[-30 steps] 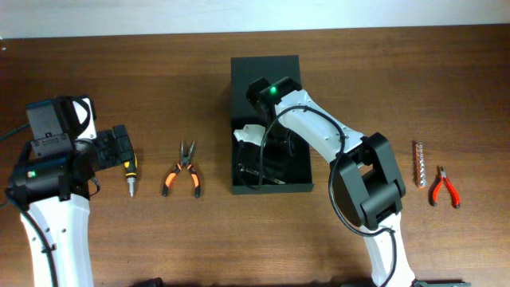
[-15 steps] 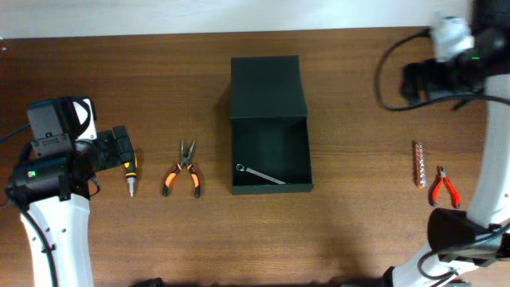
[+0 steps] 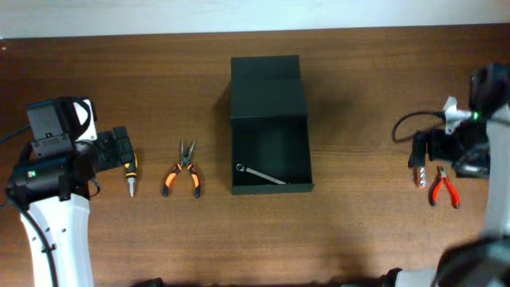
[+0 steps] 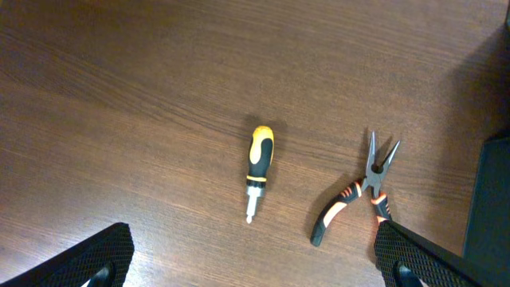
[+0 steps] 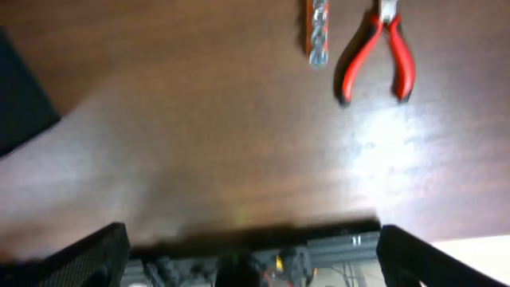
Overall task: Pack container
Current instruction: 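Grasp the orange socket rail with the right gripper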
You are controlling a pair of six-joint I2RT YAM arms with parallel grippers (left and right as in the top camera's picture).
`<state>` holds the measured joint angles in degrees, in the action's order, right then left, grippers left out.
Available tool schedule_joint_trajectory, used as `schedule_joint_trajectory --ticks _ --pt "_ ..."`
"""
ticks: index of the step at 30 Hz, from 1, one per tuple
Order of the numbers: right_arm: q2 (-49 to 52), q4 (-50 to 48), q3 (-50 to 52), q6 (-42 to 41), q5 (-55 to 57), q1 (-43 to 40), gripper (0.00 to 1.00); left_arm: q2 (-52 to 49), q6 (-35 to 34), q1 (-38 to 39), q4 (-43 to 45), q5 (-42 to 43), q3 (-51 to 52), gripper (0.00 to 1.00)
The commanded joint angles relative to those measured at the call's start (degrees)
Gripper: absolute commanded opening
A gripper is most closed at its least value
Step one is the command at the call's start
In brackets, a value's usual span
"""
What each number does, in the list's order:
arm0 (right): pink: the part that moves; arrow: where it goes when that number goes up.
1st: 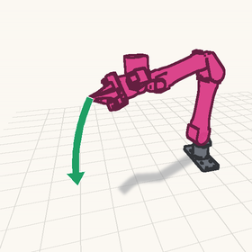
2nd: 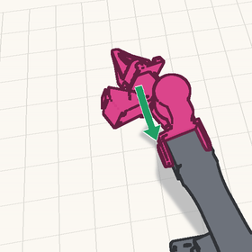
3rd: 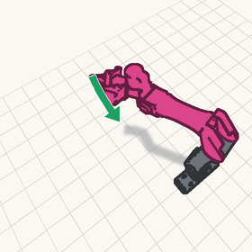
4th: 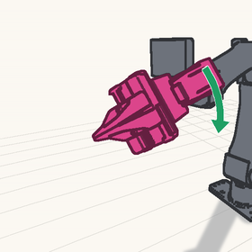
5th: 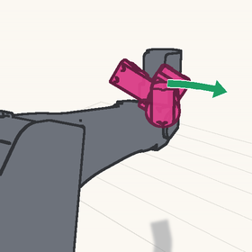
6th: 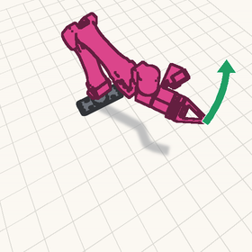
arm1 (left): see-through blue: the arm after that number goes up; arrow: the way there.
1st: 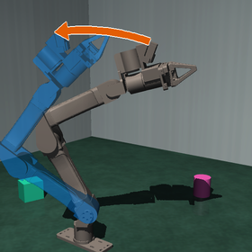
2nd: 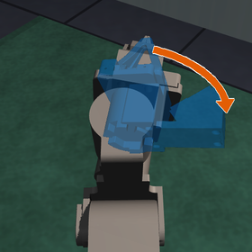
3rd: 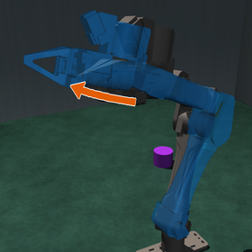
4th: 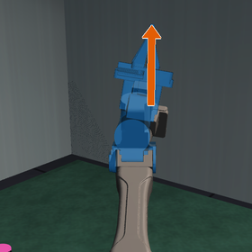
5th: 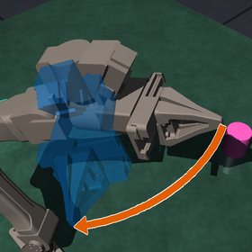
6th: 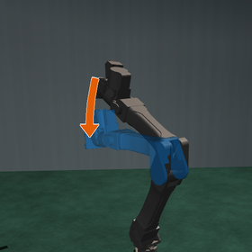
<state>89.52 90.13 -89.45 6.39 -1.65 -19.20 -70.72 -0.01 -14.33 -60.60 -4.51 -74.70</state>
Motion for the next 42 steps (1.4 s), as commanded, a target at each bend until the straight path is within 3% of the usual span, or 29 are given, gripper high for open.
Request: schedule_joint_trajectory --ticks 1,4,10,21,28,35,38,40,42 --pt "-8.68 -8.52 8.37 0.92 -0.22 -0.13 0.99 0.44 0.87 -0.31 0.09 0.2 -0.83 0.99" --pt "-8.28 -18.71 14.21 6.19 -0.24 -2.05 0.99 0.44 0.87 -0.31 0.04 0.2 -0.83 0.99" --pt "6.1 -28.59 14.51 8.41 -0.2 -5.2 0.99 0.44 0.87 -0.33 0.07 0.2 -0.83 0.99" --pt "22.71 -34.07 14.53 9.49 0.0 -5.2 0.99 0.44 0.87 -0.31 -0.2 0.26 -0.83 0.99" --pt "26.84 -35.58 14.56 9.46 -0.02 -5.2 1.0 0.44 0.87 -0.31 -0.37 0.66 -0.83 0.99" --pt "29.62 -36.02 14.97 9.46 0.02 -5.2 0.67 0.44 0.87 -0.31 -0.5 0.66 -0.83 0.99" --pt "29.92 -36.39 15.32 9.44 0.02 -5.2 0.49 0.44 0.87 -0.31 -0.76 0.66 -0.83 0.99" --pt "29.92 -36.39 15.37 9.44 0.0 -5.2 0.3 0.44 0.87 -0.31 -0.79 0.66 -0.83 0.99" --pt "29.92 -36.39 15.37 9.4 0.0 -5.2 0.21 0.44 0.87 -0.31 -0.79 0.66 -0.83 0.99"
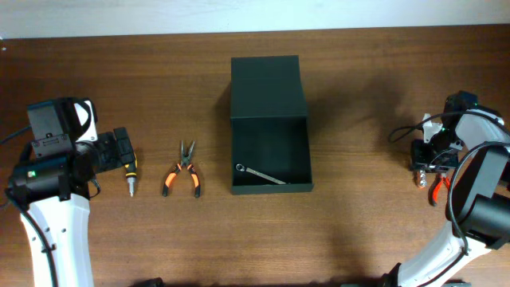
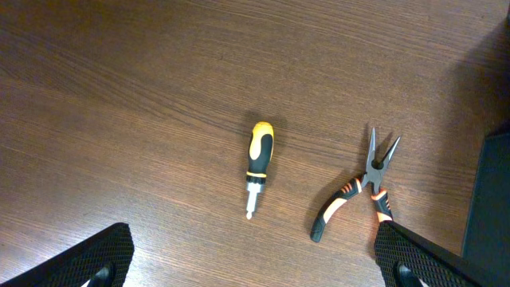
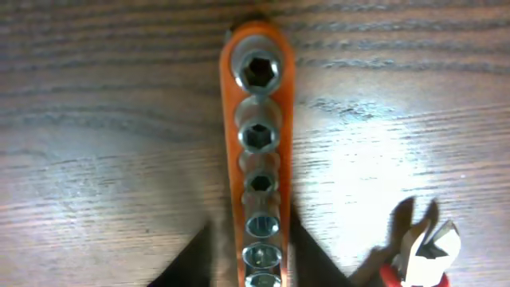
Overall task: Pack container
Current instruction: 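Grasp the orange socket rail with the right gripper, then place the socket rail into the box beside the wrench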
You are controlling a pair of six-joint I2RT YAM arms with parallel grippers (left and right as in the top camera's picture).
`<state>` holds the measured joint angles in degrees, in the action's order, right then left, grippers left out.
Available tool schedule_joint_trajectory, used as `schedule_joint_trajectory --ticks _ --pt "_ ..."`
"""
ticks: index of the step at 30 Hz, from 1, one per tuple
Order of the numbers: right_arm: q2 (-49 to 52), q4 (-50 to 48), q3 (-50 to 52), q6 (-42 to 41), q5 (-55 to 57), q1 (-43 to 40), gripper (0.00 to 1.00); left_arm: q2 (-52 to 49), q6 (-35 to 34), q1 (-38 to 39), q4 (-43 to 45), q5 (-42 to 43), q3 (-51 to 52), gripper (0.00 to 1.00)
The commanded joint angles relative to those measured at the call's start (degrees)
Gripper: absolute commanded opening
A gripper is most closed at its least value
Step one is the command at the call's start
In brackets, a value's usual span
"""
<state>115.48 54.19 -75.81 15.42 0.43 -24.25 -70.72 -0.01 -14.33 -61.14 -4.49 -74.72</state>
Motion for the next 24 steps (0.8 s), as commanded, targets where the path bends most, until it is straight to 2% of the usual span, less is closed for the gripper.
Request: schedule_joint_trajectory --ticks 1,2,4,9,12,15,19,21,24 --pt "3.96 -0.46 1.73 0.17 -2.1 -0.15 0.16 0.44 0.87 -0.31 -0.24 0.63 -0.81 0.99" --pt "3.96 -0.44 1.73 0.17 -2.1 -0.15 0.1 0.44 0.87 -0.31 -0.22 0.63 -0.81 0.99" --pt "3.96 -0.33 1.73 0.15 -2.14 -0.15 0.04 0.44 0.87 -0.31 -0.24 0.63 -0.81 0.99" --pt "3.76 0.79 1.05 -0.9 -6.34 -0.11 0.04 0.44 0.87 -0.31 -0.2 0.61 -0.81 0.99" --pt "3.13 5.86 -3.3 -0.87 -10.14 0.59 0.04 0.44 0.87 -0.31 -0.2 0.61 -0.81 0.99" --pt "1.09 17.05 -15.74 -0.63 -10.38 5.05 0.04 0.44 0.9 -0.31 -0.22 0.61 -0.81 0.99" --pt "-1.57 26.36 -31.5 2.21 -10.34 13.7 0.04 0.44 0.9 -0.31 -0.2 0.61 -0.81 0.99" --pt "-2.03 30.64 -40.48 6.88 -10.32 20.61 0.04 0.44 0.9 -0.31 -0.22 0.61 -0.81 0.99" --pt "-2.03 33.81 -46.14 14.75 -10.32 28.94 0.04 0.44 0.9 -0.31 -0.22 0.59 -0.81 0.99"
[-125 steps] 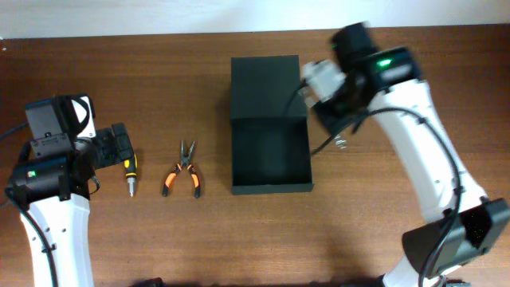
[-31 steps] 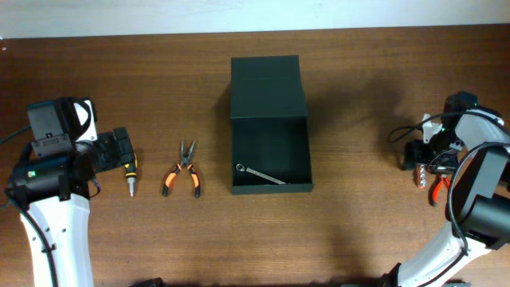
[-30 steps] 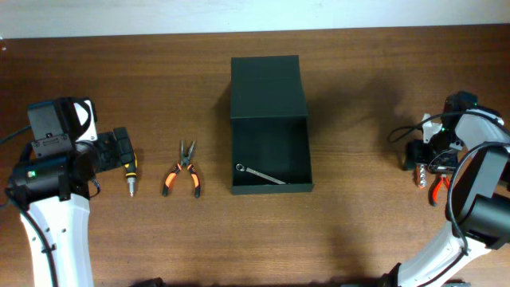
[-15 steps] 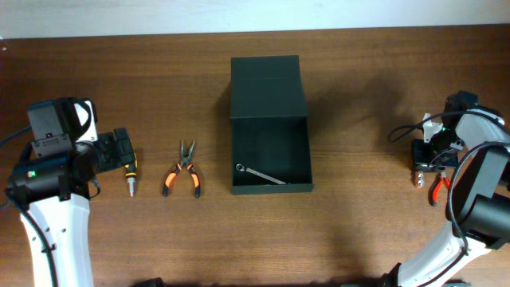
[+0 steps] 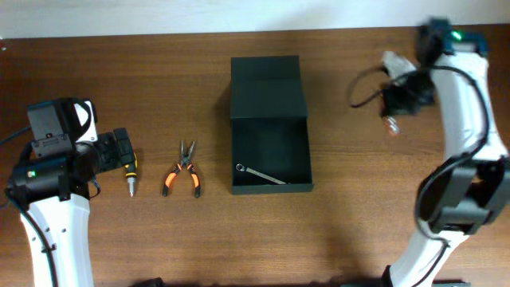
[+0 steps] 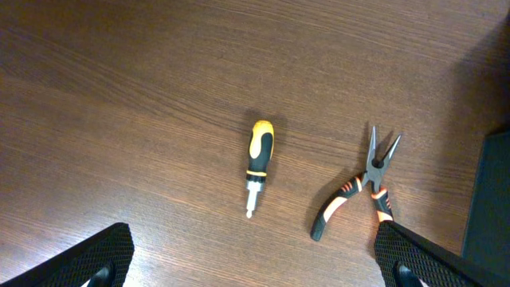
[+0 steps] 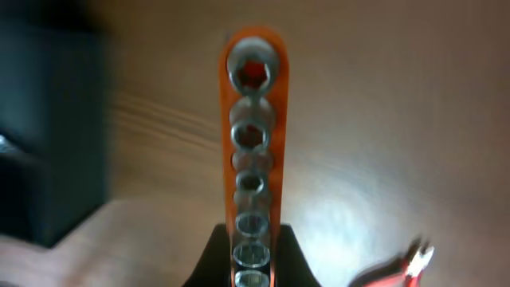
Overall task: Pack container
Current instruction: 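Place the socket rail into the box beside the wrench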
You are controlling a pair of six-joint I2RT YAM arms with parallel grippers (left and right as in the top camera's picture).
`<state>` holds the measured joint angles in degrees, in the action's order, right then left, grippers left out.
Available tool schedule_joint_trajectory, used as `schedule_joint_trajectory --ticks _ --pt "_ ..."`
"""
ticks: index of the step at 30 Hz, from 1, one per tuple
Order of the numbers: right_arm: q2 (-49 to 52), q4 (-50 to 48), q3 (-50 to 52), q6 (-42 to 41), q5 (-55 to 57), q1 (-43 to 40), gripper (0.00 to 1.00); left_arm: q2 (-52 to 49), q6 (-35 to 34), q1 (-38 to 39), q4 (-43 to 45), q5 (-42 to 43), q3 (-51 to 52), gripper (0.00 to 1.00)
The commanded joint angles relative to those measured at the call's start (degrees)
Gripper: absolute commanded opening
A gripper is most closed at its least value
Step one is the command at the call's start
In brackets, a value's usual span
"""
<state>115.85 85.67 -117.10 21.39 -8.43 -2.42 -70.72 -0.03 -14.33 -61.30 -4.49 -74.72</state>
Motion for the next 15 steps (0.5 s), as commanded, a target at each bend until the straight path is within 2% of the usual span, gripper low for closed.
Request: schedule_joint_trajectory --ticks 1,5,8,12,15 --pt "-2.4 2.91 -5.35 11.82 -1.46 11.02 0.04 0.44 0.92 -0.31 -0.07 0.61 -0.81 0.99" --pt "-1.42 3.43 -3.08 19.5 -1.44 22.18 0.04 0.44 0.92 -0.33 -0.04 0.59 -0.81 0.99" --pt "-0.76 1.49 0.9 20.41 -1.46 27.58 0.04 0.44 0.92 -0.31 -0.04 0.61 -0.81 0.99" --pt "-0.7 -6.01 11.43 20.35 -0.83 32.28 0.04 0.44 0.92 -0.31 -0.07 0.61 -0.81 0.99" --pt "-0.7 -13.7 21.46 20.35 -0.9 32.89 0.04 0.44 0.92 -0.31 -0.07 0.61 -0.81 0.99"
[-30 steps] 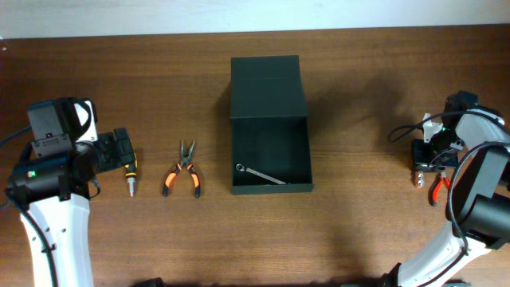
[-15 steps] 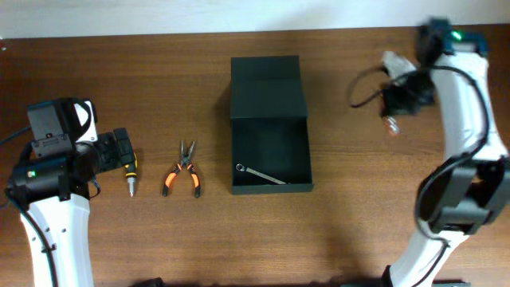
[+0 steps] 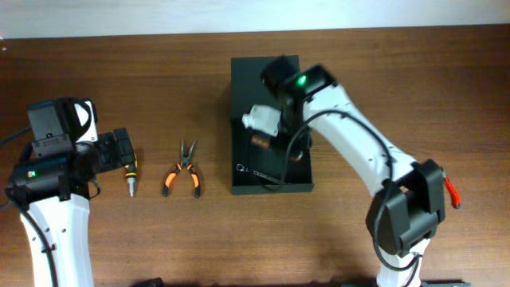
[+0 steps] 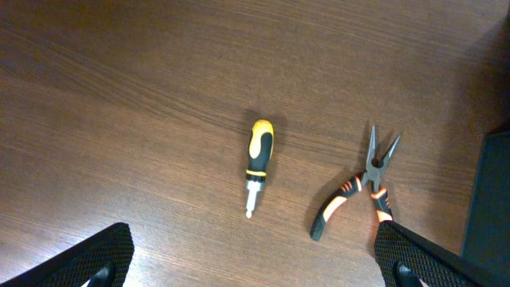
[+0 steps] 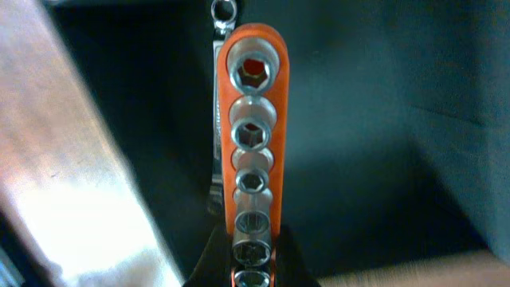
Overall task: Pack container
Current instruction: 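Place the socket rail into the box beside the wrench, then grasp the red-handled cutters with the right gripper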
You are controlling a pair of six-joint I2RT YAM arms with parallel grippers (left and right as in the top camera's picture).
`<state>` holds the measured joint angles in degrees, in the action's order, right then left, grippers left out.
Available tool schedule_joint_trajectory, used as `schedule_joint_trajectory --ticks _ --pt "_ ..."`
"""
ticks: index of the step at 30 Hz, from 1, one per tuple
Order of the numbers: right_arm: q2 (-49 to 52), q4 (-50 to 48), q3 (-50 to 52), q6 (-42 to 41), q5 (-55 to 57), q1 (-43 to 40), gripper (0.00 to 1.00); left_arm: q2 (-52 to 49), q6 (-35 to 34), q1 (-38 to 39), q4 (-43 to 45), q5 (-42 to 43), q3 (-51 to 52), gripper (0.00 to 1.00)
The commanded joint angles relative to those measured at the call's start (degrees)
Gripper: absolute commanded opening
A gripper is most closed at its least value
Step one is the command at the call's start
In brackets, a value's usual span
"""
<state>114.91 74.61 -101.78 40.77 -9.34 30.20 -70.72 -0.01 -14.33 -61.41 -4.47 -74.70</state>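
Observation:
The open black box (image 3: 300, 185) stands mid-table with its lid (image 3: 268, 84) folded back. A silver wrench (image 3: 259, 174) lies inside it. My right gripper (image 3: 267, 135) hangs over the box interior, shut on an orange socket rail (image 5: 253, 159); the wrench (image 5: 217, 104) shows just beyond the rail. At the left, my left gripper (image 4: 255, 271) is open above the table, near a yellow-black screwdriver (image 4: 256, 163) and orange-handled needle-nose pliers (image 4: 362, 195).
Red-handled pliers (image 3: 451, 191) lie on the table at the far right, partly behind the right arm. The box's dark wall (image 4: 490, 199) shows at the right edge of the left wrist view. Bare wooden tabletop (image 3: 159, 96) surrounds the box.
My right gripper, still holding the socket rail, has moved from the table's back right to over the open box. The left arm has not moved.
My right gripper first hovered near the socket rail and red pliers at the far right. Then it was down around the rail on the table. Afterwards it held the rail in the air at the back right, and now holds it over the box.

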Motion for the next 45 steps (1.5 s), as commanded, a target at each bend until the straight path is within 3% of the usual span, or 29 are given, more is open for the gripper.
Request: schedule_joint_trajectory --ticks 1,5,6,8,9,10,11,14,20,22,23,25,27,30,32,38,45 --pt "0.24 -4.68 8.81 0.96 0.04 0.2 0.04 0.44 0.9 -0.31 0.04 0.61 -0.83 0.99" --pt "0.24 -8.66 14.91 0.79 0.04 0.13 0.04 0.44 0.9 -0.31 0.04 0.61 -0.83 0.99" --pt "0.24 -8.74 14.93 0.76 0.04 0.13 0.09 0.44 0.9 -0.31 0.04 0.61 -0.83 0.99" --pt "0.22 -8.85 14.93 0.61 0.07 0.13 0.37 0.44 0.9 -0.31 0.02 0.61 -0.83 0.99" --pt "0.22 -8.92 14.88 -0.83 0.07 0.13 0.77 0.44 0.9 -0.31 0.0 0.61 -0.83 0.99" --pt "0.22 -8.85 14.67 -1.57 0.07 0.13 0.93 0.44 0.9 -0.31 -0.15 0.61 -0.83 0.99" --pt "0.2 -8.76 14.29 -2.29 0.09 0.13 0.97 0.44 0.9 -0.31 -0.22 0.61 -0.83 0.99" --pt "0.11 -5.33 8.28 -6.01 1.49 0.04 0.99 0.44 0.9 -0.31 -0.46 0.61 -0.83 0.99" --pt "-0.87 10.51 -25.18 -21.24 12.31 -6.16 0.99 0.44 0.9 -0.31 -0.22 0.59 -0.83 0.99" --pt "-0.9 17.29 -35.91 -26.69 13.07 -10.86 0.99 0.44 0.9 -0.31 -0.02 0.59 -0.83 0.99" --pt "-0.9 22.75 -44.13 -31.95 13.11 -17.33 0.99 0.44 0.9 -0.31 0.07 0.59 -0.83 0.99" --pt "-3.37 22.73 -45.0 -38.36 11.34 -25.68 0.99 0.44 0.9 -0.31 0.04 0.61 -0.83 0.99" --pt "-6.67 22.73 -42.27 -42.73 6.91 -36.83 0.99 0.44 0.9 -0.31 0.04 0.61 -0.83 0.99" --pt "-10.67 22.73 -35.74 -43.21 4.59 -45.57 0.99 0.44 0.87 -0.31 0.02 0.63 -0.83 0.99" --pt "-17.11 22.73 -23.5 -42.93 5.14 -52.06 0.99 0.44 0.9 -0.31 0.02 0.74 -0.83 0.99" --pt "-27.28 18.86 2.95 -42.45 10.05 -60.43 0.99 0.44 0.9 -0.31 0.04 2.16 -0.83 0.99" --pt "-26.4 -1.16 27.96 -35.34 10.03 -62.53 0.99 0.44 0.9 -0.31 -0.22 2.14 -0.83 0.99"
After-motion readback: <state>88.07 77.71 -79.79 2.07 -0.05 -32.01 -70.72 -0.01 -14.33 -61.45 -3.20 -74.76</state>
